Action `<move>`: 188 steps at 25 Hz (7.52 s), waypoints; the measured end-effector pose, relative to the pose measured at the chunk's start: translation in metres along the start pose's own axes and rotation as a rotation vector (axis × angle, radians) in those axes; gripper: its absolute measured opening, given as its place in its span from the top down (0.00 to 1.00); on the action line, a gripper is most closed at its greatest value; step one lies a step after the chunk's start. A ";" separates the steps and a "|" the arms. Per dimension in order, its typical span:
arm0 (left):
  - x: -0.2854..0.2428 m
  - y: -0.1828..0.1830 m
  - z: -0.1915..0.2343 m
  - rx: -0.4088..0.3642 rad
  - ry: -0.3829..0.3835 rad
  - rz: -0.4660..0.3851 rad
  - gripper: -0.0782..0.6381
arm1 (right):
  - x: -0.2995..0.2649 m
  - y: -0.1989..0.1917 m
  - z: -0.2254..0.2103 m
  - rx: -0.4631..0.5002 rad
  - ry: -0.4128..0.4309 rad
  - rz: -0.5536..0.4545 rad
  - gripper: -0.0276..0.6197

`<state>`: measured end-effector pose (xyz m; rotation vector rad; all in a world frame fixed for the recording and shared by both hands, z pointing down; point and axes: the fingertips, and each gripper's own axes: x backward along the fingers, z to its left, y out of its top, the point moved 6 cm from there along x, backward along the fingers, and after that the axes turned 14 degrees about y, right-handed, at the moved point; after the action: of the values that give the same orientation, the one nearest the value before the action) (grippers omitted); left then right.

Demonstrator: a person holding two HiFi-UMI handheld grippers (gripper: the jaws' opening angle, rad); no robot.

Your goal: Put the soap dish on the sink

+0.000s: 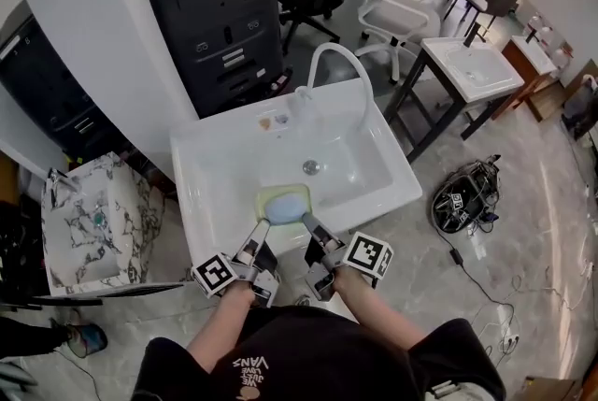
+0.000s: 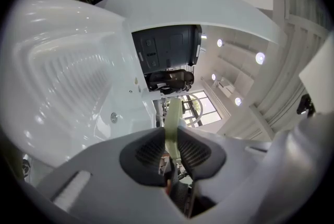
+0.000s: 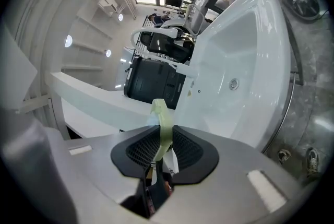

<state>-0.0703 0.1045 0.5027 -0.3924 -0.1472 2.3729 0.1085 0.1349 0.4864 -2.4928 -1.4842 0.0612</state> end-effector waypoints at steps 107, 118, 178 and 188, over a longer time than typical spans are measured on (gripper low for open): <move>-0.234 0.146 0.117 0.169 0.259 -0.148 0.72 | -0.245 0.137 -0.190 -0.033 -0.154 0.193 0.84; -0.240 0.152 0.116 0.173 0.265 -0.156 0.72 | -0.250 0.139 -0.191 -0.050 -0.172 0.168 0.84; -0.231 0.154 0.092 -0.574 0.510 -0.092 0.82 | -0.246 0.142 -0.169 0.468 -0.184 0.409 0.95; -0.230 0.153 0.095 -0.567 0.517 -0.079 0.82 | -0.244 0.144 -0.170 0.455 -0.191 0.395 0.95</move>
<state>-0.0384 -0.1637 0.6145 -1.2220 -0.5804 2.0413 0.1413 -0.1747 0.5984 -2.3943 -0.8794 0.6438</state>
